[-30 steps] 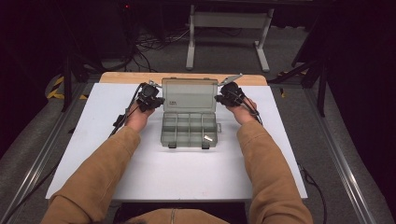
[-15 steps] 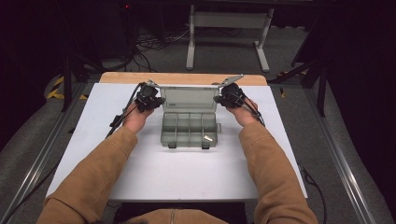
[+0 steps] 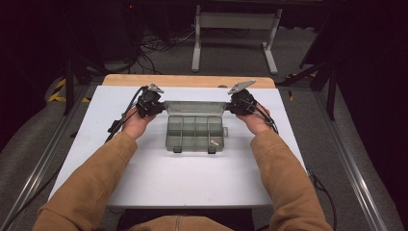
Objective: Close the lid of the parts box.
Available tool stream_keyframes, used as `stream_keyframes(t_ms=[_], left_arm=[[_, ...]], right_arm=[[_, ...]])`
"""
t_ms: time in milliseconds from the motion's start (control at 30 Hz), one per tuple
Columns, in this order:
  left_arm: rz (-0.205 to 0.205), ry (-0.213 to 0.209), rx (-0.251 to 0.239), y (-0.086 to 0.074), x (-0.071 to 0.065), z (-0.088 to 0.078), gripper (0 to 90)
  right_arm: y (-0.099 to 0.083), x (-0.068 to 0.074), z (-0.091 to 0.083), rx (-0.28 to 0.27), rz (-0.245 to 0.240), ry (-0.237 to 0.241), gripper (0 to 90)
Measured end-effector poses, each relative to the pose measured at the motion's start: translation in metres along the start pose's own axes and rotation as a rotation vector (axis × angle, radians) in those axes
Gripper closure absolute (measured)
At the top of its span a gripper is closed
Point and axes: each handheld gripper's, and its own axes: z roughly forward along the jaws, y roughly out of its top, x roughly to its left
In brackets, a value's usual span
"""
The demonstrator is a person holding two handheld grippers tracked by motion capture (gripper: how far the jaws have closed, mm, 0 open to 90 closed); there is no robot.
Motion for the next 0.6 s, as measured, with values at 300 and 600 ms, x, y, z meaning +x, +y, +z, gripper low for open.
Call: stream_keyframes(t_ms=[300,600], left_arm=[[0.038,-0.093,0.017,0.001,-0.003,-0.011,89.9],[0.065,-0.175,0.048,-0.001,-0.006,-0.021,89.8]], right_arm=[[0.000,0.009,-0.013,-0.002,-0.022,0.049,90.0],[-0.001,0.020,-0.029,0.031,-0.027,0.106,90.0]])
